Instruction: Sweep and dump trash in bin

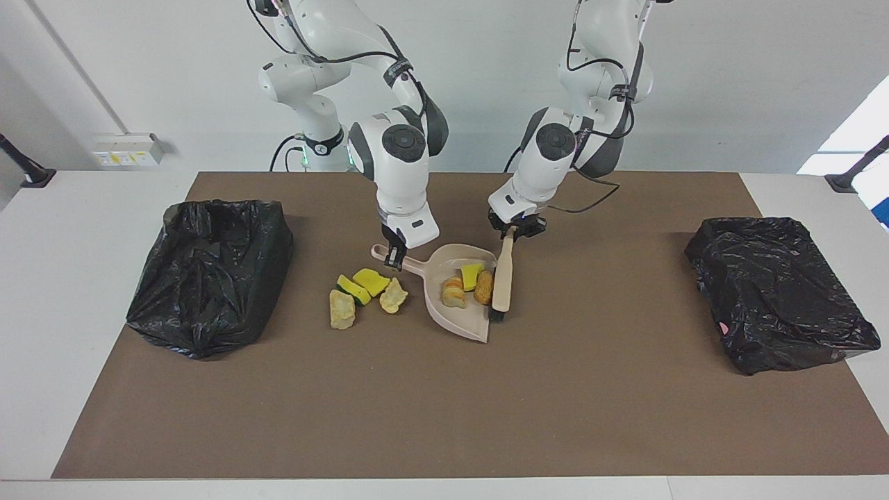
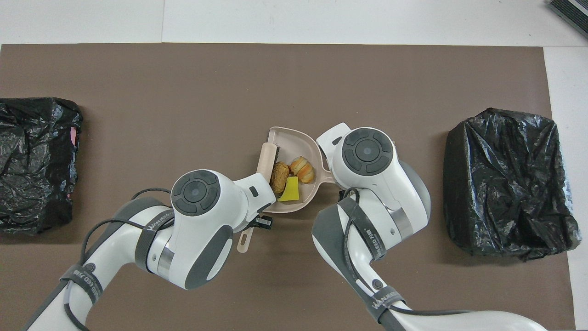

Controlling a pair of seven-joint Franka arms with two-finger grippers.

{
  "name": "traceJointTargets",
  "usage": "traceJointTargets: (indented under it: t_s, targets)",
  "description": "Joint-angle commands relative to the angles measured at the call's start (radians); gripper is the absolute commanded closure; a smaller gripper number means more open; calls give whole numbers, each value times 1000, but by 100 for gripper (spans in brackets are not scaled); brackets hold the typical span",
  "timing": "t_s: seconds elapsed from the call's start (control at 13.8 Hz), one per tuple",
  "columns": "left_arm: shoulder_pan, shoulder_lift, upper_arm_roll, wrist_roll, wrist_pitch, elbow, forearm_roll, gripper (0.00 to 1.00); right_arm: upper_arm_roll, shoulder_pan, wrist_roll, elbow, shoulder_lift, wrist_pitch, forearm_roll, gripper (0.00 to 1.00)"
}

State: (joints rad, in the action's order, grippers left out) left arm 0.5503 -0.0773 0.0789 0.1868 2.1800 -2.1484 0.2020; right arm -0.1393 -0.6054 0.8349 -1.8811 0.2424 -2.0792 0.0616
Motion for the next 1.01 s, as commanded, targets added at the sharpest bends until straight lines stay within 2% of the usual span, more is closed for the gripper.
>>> traceJointTargets:
  t_s: [0.0,0.22,0.51,0.94]
  targets:
    - [33,-9,-13,46,-9,19,17,100,7,27,81,-21,-3,-53,-11,100]
    - [25,-3,-19,109,-57,15,13,100,7,26,95,-27,-2,-91,-80,100]
    - [-35,54,-31,126,-146,21,-1,100,7,18,87,-27,-2,-87,-89,100]
    - [-43,224,-28,242,-339,-10,-44,100,7,27,87,-13,-12,-70,-91,100]
